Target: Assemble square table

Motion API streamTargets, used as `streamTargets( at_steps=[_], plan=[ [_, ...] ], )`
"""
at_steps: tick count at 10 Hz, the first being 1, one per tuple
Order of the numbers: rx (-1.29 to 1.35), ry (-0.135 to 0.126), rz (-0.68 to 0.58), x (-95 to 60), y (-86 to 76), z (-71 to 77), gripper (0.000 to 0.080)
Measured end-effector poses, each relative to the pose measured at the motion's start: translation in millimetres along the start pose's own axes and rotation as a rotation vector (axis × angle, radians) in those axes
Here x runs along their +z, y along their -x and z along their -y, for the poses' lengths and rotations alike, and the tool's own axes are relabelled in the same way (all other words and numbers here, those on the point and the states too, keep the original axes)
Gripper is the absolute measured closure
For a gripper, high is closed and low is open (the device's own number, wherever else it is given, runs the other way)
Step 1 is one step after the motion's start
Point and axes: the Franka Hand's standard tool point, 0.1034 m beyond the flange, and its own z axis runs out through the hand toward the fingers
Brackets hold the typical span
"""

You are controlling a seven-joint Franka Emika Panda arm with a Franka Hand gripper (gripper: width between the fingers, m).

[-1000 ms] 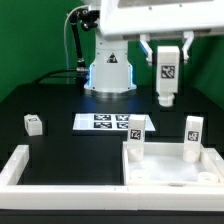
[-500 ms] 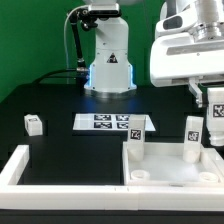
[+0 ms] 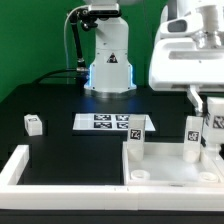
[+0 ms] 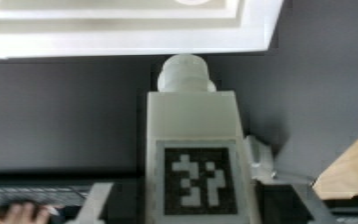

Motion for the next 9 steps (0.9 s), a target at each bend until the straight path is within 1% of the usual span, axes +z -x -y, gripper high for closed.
streamTargets(
  at_steps=[5, 6, 7, 8, 9],
  plan=[
    [0.002, 0.001, 0.002, -0.2, 0.5, -0.9, 0.0509],
    [-0.056, -0.001, 0.004, 0.7, 1.2, -6.9, 0.0509],
    [-0.071, -0.018, 0.019, 4.6, 5.5, -8.1, 0.0509],
    [-0.054, -0.039, 0.045, 8.8, 16.1, 6.8, 0.0509],
    [-0.057, -0.042, 0.052, 8.4, 18.2, 16.7, 0.0509]
  ],
)
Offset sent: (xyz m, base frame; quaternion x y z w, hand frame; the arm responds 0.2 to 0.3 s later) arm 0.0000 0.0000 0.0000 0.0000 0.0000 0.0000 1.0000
